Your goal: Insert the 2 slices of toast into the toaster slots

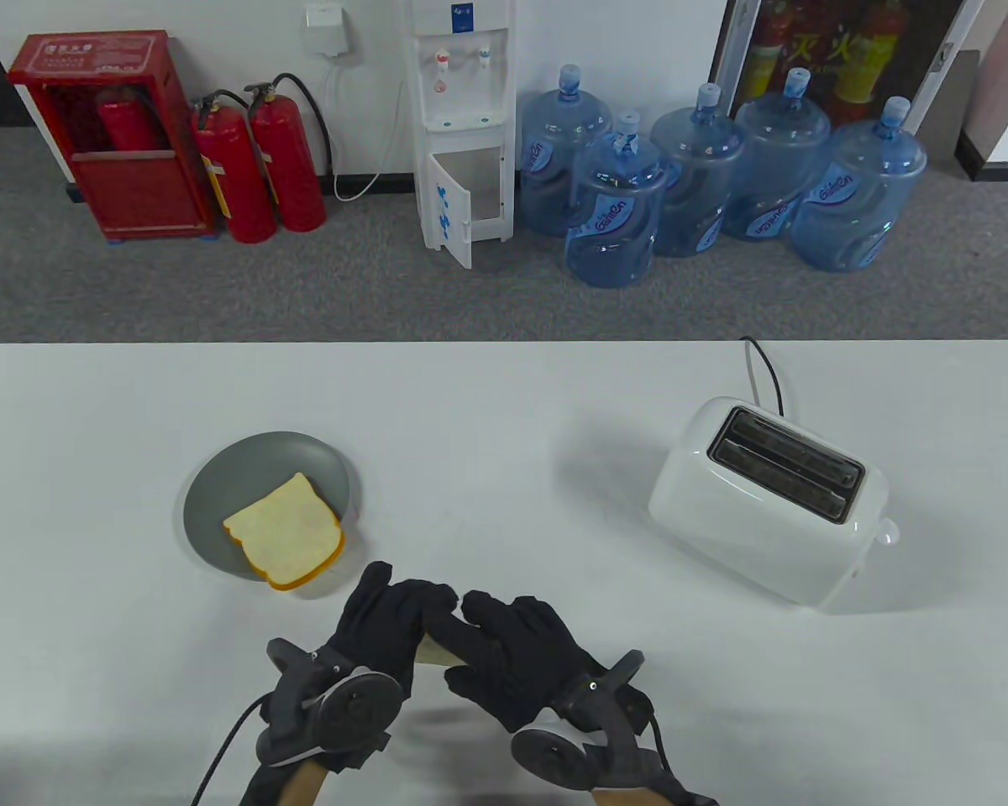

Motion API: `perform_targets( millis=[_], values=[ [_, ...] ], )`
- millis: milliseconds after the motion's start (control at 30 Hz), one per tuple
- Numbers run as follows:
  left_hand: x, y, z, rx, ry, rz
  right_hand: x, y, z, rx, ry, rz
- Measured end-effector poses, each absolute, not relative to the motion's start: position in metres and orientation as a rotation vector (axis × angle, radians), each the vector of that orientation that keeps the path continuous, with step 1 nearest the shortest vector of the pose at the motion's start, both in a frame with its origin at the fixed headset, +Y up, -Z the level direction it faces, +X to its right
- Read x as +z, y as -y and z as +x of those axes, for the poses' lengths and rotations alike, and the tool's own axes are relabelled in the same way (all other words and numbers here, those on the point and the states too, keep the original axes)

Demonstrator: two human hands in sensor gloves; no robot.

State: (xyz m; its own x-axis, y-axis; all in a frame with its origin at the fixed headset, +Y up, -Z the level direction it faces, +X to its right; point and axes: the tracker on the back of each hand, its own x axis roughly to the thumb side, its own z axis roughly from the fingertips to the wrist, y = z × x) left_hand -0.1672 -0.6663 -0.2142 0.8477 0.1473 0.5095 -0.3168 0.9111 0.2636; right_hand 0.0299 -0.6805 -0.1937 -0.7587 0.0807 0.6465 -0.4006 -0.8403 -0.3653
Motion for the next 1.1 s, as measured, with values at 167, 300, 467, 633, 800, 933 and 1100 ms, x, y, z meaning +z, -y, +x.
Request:
perform_targets(
  millis=[167, 300, 467, 633, 800, 933, 1100],
  values=[
    [-0.215, 0.668, -0.169, 0.279, 0.514, 0.343, -0.191, 0.678, 0.030, 2.597, 0.785, 0.918],
    [-0.214, 0.667, -0.170, 0.295, 0.519, 0.350, -0.190, 0.677, 0.031, 2.574, 0.844, 0.914],
    [-0.214, 0.668, -0.174, 0.330, 0.543, 0.350, -0.189, 0.676, 0.030, 2.560, 0.877, 0.937],
    [-0.215, 0.672, -0.179, 0.372, 0.590, 0.363, -0.188, 0.674, 0.030, 2.555, 0.886, 0.941],
    [-0.212, 0.672, -0.178, 0.367, 0.606, 0.395, -0.188, 0.673, 0.032, 2.547, 0.927, 0.913],
    [-0.211, 0.672, -0.179, 0.373, 0.617, 0.419, -0.188, 0.672, 0.033, 2.553, 0.953, 0.898],
    [-0.214, 0.672, -0.184, 0.399, 0.601, 0.423, -0.188, 0.672, 0.034, 2.569, 0.978, 0.884]
  ],
)
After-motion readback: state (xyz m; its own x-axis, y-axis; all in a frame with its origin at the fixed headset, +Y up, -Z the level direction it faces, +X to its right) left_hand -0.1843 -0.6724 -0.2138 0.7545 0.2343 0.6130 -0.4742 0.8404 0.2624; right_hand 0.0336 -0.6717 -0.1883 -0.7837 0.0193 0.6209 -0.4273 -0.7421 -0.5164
